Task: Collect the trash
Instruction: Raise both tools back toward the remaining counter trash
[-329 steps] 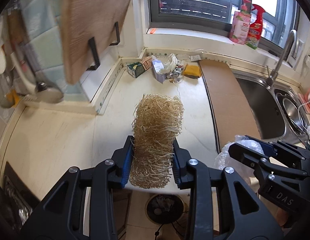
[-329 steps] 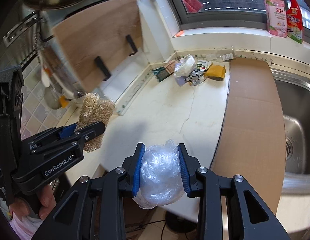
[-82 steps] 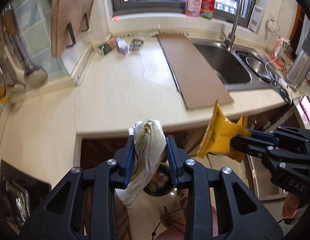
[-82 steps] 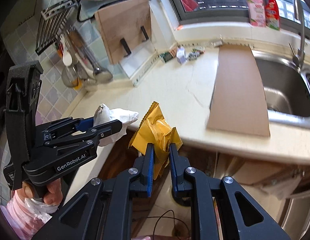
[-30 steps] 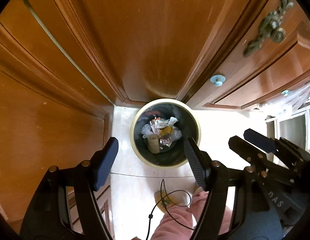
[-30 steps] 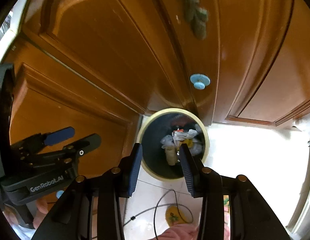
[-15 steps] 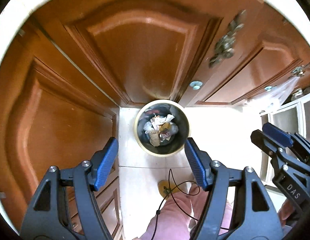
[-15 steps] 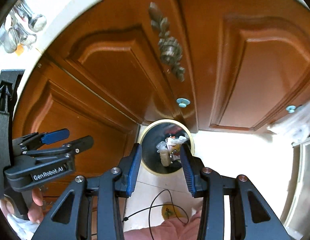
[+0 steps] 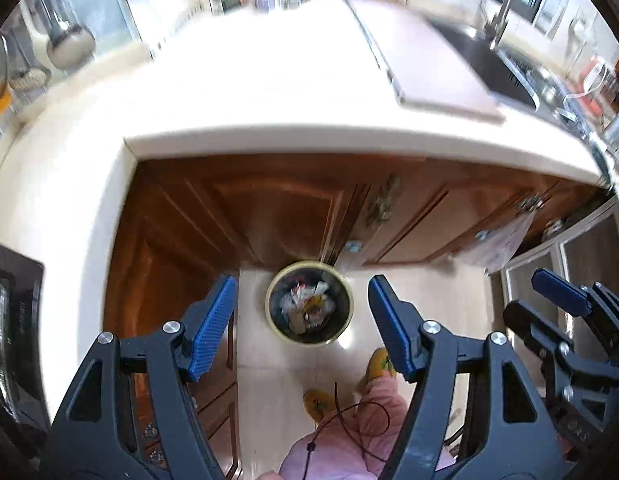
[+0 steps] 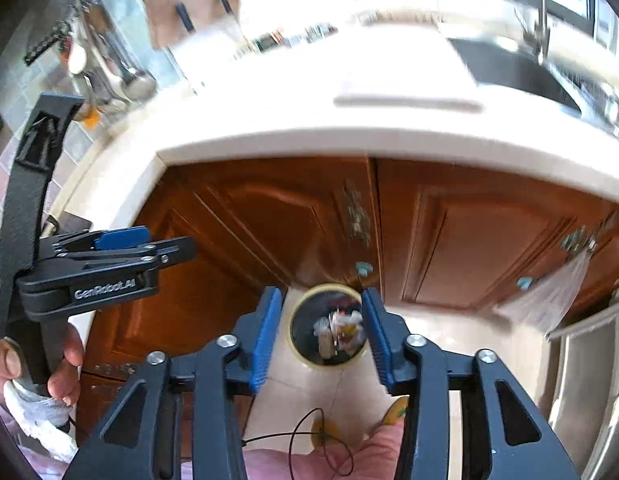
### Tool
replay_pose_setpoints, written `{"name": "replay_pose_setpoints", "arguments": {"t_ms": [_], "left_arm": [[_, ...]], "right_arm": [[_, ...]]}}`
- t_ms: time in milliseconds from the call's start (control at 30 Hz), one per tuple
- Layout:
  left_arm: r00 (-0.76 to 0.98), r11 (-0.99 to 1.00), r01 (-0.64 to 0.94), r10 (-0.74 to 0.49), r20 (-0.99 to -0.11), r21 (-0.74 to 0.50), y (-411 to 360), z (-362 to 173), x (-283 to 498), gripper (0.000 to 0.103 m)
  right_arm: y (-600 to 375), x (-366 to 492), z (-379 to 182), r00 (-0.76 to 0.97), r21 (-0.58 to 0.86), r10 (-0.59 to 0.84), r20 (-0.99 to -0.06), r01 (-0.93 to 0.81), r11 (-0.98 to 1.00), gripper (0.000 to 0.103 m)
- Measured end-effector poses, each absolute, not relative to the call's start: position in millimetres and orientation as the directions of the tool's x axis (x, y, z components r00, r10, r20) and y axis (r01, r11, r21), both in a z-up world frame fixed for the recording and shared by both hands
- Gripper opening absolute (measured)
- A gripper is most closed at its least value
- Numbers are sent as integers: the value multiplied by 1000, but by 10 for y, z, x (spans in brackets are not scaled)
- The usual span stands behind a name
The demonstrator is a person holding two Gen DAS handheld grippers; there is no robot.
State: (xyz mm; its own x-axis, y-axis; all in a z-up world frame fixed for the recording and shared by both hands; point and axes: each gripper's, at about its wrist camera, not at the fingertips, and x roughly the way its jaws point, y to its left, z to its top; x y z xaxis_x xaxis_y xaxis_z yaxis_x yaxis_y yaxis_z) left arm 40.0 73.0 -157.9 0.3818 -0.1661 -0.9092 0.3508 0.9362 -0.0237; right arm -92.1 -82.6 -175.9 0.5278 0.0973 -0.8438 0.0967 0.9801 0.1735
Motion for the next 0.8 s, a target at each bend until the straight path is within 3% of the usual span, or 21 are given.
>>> {"name": "replay_pose_setpoints", "arguments": {"t_ms": [300, 500, 800], "left_arm": [[469, 931, 362, -232, -852, -54, 820, -584, 473, 66], [520, 935, 336, -285, -805, -113, 912, -199, 664, 66], [610, 943, 314, -286, -739, -106, 1023, 345, 1186, 66]], "right_arm": [[-540, -864, -681, 646, 127, 86, -758, 17, 992, 53], [-467, -713, -76, 698, 139, 106, -709, -8, 990, 53], [-621, -170, 677, 726, 152, 114, -678, -13, 988, 53]]}}
